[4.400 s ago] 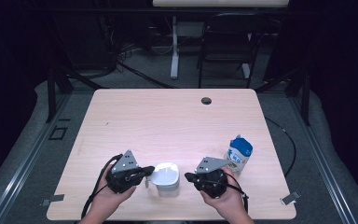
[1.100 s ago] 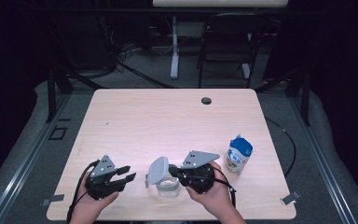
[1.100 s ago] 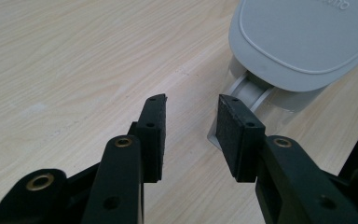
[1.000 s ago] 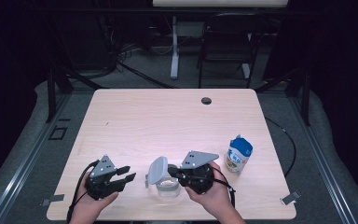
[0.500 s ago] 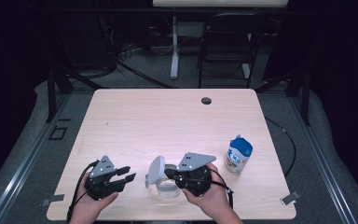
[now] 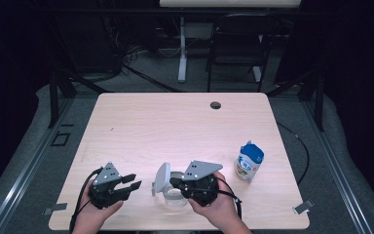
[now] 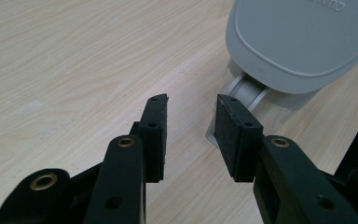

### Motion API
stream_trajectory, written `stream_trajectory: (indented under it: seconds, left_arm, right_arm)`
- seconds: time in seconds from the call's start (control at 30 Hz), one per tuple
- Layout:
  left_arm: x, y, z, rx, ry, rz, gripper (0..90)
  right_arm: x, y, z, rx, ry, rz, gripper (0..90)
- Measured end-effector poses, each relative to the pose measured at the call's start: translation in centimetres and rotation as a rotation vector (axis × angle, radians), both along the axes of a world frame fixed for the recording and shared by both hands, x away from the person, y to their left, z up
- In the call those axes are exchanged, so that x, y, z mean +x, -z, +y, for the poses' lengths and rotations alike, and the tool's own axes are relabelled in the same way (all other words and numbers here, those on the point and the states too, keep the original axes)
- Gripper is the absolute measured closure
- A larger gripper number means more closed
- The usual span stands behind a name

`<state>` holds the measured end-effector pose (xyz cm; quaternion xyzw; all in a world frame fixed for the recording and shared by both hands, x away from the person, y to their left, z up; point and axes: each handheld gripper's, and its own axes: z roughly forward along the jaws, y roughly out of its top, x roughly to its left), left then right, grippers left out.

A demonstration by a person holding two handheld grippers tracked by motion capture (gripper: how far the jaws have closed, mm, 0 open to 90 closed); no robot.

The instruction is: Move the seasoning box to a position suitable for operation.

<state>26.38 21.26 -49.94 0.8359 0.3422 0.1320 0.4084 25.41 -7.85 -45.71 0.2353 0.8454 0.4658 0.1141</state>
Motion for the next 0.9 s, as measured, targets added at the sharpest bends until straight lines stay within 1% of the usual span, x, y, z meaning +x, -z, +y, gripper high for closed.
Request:
stream_trajectory:
  seconds: [0.33, 0.7, 0.73, 0.9]
  left_arm:
    - [0.0, 0.0, 0.1, -0.006, -0.001, -0.002, 65.4]
    - [0.0, -0.1, 0.4, -0.014, -0.005, -0.003, 65.4]
    - [0.0, -0.1, 0.4, -0.016, -0.006, -0.002, 65.4]
    - [0.0, -0.1, 0.5, -0.018, -0.009, -0.002, 65.4]
  right_arm:
    - [-0.2, 0.1, 0.5, -0.013, -0.013, -0.006, 90.0]
    - [-0.2, 0.4, 1.1, -0.011, -0.023, 0.001, 90.0]
    - [-0.2, 0.4, 1.2, -0.018, -0.027, 0.000, 90.0]
    - [-0.2, 0.5, 1.5, -0.020, -0.032, 0.001, 90.0]
